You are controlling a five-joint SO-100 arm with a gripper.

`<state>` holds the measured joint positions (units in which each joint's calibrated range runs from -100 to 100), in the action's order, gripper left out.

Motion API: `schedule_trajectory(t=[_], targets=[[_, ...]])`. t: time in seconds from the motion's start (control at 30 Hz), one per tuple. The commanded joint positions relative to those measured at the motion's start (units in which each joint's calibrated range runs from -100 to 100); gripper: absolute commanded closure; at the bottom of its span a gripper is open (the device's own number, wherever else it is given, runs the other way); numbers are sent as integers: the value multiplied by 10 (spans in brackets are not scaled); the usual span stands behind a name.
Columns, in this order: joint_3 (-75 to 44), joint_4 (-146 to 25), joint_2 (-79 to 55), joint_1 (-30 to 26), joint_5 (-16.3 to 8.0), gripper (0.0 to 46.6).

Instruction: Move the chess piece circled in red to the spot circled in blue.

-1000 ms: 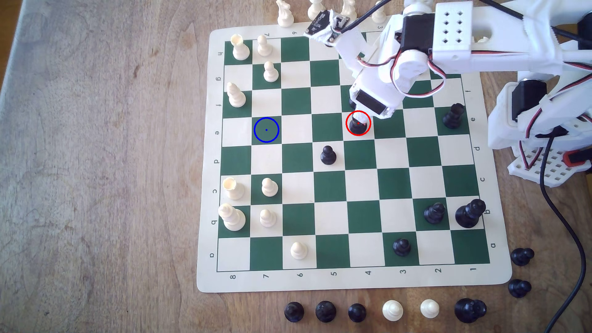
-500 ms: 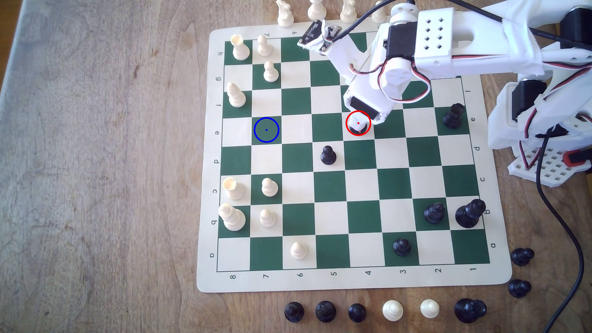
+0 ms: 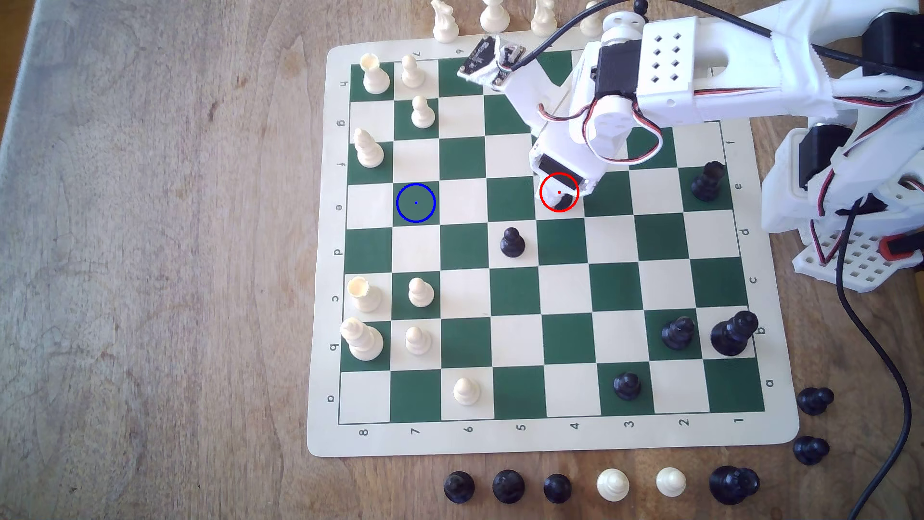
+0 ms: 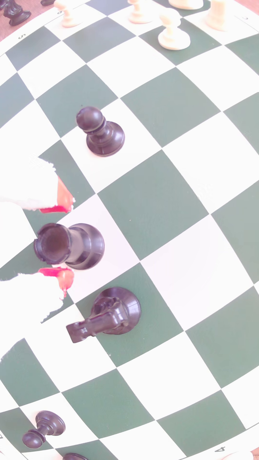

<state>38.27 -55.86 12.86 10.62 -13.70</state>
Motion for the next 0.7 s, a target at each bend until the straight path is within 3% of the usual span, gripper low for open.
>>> schedule_trajectory(t=[0.0, 0.2, 0.37, 0.67], targets=[[-22, 6, 6, 4, 2, 345], [-22, 8, 2, 1, 3, 373], [-22, 14, 0, -3, 3, 423], [-35, -10, 23, -3, 5, 443]])
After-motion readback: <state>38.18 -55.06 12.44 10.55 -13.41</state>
